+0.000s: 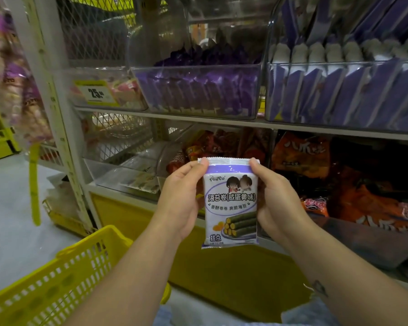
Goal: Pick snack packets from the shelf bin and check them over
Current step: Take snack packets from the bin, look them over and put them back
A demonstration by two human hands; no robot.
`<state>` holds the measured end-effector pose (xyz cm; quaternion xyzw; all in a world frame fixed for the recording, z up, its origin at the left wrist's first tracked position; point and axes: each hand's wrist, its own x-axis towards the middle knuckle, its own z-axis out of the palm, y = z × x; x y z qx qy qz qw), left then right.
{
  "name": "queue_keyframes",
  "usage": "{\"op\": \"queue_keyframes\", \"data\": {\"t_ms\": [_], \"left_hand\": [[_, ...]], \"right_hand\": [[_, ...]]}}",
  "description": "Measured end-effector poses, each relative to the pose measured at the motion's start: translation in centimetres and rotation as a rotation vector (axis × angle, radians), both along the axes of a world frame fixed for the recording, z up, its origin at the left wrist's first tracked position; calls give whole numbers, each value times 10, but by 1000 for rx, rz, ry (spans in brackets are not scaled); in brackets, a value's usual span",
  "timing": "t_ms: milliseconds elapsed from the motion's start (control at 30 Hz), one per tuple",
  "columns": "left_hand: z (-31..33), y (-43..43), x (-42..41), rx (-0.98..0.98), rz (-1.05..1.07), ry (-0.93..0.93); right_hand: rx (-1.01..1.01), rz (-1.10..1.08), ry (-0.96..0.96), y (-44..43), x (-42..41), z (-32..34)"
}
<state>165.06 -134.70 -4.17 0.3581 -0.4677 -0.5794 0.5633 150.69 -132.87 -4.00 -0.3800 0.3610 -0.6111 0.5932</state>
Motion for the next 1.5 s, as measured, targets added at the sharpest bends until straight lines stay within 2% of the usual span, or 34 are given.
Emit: {"op": "queue_keyframes", "data": {"t_ms": [100,233,300,367,533,633,900,1133,1200,1267,1367,1500], "left_hand": [[0,3,1,35,11,28],[2,0,12,79,35,128],[2,-3,18,100,24,153],[1,-6,25,93,-51,84],[-3,-3,40,69,-416,-298],[-7,-2,42,75,-507,-300],[-7,-5,48,-32,-532,-320],[-5,-8,60,19,-599,-257],[-4,-9,63,16,-571,-229],[-4,-10,63,-13,-434,-212],[-2,-8,51,-138,-236,-235],[-9,1,26,-194,-298,-312]], "right_hand": [[-7,82,127,-3,-4,0],[24,397,409,0,-16,0],[49,507,437,4,-20,-1],[65,483,381,4,-21,-1],[56,329,216,3,-22,7],[48,291,184,4,-21,10],[147,263,47,4,-19,11],[214,307,-44,5,-20,14],[186,312,-35,5,-22,14],[152,293,-17,4,-23,13],[55,247,139,5,-14,10],[-110,205,285,6,1,3]]}}
